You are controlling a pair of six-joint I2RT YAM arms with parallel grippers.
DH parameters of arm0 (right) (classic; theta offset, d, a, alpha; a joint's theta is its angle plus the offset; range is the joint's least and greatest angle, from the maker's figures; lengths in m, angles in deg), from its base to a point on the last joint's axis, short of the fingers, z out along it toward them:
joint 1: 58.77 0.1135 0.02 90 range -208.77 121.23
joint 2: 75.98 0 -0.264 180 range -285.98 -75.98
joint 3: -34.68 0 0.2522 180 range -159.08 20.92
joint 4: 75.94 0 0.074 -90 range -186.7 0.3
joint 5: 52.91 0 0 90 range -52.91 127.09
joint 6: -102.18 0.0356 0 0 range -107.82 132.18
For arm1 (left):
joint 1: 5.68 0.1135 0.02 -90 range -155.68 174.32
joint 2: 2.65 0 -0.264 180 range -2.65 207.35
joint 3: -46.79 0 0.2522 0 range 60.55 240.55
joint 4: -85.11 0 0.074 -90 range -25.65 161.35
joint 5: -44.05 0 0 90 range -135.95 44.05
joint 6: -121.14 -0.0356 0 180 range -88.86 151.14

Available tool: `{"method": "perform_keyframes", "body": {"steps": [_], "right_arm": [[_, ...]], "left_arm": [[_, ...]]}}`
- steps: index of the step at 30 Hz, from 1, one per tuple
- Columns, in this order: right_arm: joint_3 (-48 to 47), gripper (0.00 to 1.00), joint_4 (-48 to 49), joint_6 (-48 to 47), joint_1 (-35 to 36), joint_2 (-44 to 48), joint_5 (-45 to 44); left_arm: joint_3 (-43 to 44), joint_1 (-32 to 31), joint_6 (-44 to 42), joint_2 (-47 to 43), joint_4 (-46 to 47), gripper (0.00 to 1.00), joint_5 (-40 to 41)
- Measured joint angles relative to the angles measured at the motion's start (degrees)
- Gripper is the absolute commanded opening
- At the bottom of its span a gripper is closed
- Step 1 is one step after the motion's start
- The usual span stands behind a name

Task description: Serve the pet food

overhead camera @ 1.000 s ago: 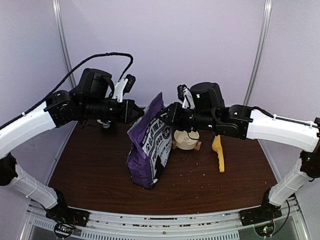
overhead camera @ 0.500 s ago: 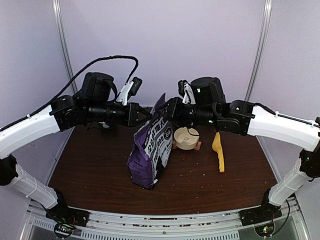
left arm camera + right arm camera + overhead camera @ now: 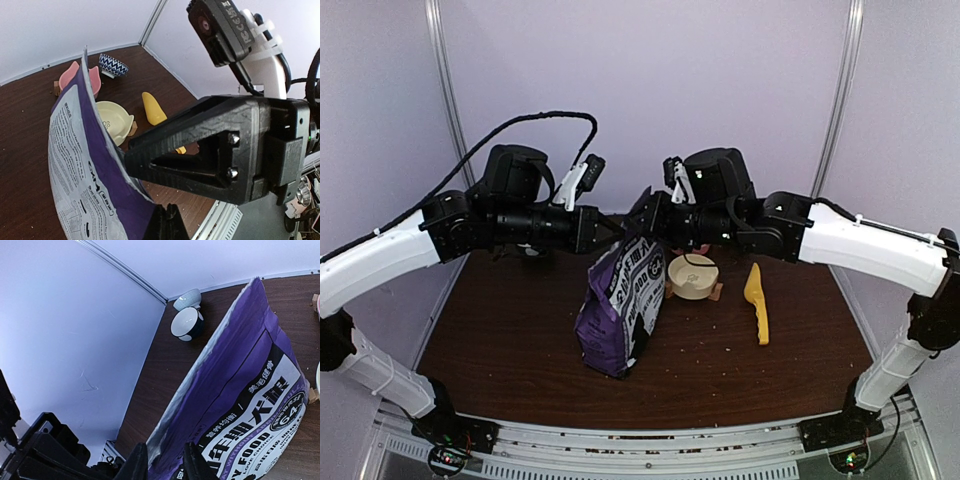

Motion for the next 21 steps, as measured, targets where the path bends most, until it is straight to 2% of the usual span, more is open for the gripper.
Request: {"method": "perform_keyframes", "body": {"steps": [12,16,21], "right_arm": [[-1.03,0.22,-0.96,-0.04,0.0,-1.29,0.0],[-1.31,0.08,-1.11,-0.24,0.0,-1.73,0.02],[-1.31,0.0,-0.24,-0.5,0.0,-1.84,0.02]], "left_arm": [[-0.44,0.0,-0.87,0.0,0.76,0.0,-0.39],[-0.46,0.0,-1.16,0.0,0.76,0.0,-0.42],[-0.59,-0.02,-1.51,0.0,0.94,0.0,-0.55]]}}
